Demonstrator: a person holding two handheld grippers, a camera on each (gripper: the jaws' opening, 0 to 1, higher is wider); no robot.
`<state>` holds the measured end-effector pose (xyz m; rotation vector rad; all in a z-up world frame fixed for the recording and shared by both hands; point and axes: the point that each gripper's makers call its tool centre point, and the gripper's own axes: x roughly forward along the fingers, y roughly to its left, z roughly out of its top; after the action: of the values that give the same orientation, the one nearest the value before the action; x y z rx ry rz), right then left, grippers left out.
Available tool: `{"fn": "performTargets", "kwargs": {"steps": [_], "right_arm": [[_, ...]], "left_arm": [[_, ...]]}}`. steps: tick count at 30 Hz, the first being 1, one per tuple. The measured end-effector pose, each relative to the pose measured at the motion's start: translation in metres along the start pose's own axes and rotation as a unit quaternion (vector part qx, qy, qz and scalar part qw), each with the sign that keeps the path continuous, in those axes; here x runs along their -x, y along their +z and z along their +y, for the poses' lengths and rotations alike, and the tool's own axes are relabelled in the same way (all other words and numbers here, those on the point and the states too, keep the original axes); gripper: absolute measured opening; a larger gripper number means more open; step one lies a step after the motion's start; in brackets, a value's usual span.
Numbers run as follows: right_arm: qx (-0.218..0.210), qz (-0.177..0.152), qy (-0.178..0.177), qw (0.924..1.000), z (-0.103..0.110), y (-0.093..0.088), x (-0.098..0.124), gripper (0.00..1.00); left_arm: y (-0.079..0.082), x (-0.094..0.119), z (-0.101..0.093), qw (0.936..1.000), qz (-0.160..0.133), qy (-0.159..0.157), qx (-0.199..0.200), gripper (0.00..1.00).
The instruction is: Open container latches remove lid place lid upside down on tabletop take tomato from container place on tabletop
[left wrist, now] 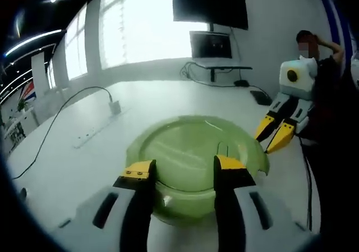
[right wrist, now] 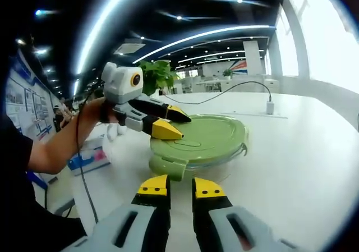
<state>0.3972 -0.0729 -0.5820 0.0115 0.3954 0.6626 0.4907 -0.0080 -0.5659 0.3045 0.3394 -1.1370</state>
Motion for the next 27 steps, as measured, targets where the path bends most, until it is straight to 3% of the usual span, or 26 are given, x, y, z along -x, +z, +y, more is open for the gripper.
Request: {"fn": "performTargets", "kwargs": {"steps": [1,3,8,11,16,19,22,27], "right_arm": [[-0.001,-0.001,0.0,1.0,0.0,0.001,0.0,0.11],[-0.001,-0.003,0.0,1.0,-0.001,0.002,0.001,0.11],[-0.002,-0.008,-0.003,1.0,-0.003,0.005,0.001,0.11],[0.0,-0.01,-0.002,1.0,-0.003,0.006,0.001,0.11],[0.0,-0.013,0.001,0.9999,0.0,0.007,0.001,0.11],[-0.002,-0.016,0.002,0.9999,-0.001,0.007,0.0,0.11],[-0.002,-0.018,0.003,0.9998,-0.002,0.008,0.001,0.11],[-0.009,-0.025,-0.001,0.9996,-0.009,0.009,0.004,0.11]], "left_arm": [[0.0,0.0,0.0,1.0,0.004,-0.001,-0.001,0.37],[-0.004,0.0,0.0,0.9989,0.044,-0.002,-0.011,0.37],[-0.001,-0.004,-0.005,0.9966,0.078,-0.019,-0.021,0.33],[-0.001,-0.005,-0.004,0.9921,0.116,-0.031,-0.038,0.35],[0.0,-0.011,-0.005,0.9801,0.181,-0.066,-0.049,0.43],[0.001,-0.016,-0.004,0.9695,0.22,-0.092,-0.057,0.46],[0.005,-0.021,-0.003,0.9608,0.238,-0.116,-0.084,0.53],[0.005,-0.027,-0.004,0.9491,0.277,-0.133,-0.071,0.57]]}}
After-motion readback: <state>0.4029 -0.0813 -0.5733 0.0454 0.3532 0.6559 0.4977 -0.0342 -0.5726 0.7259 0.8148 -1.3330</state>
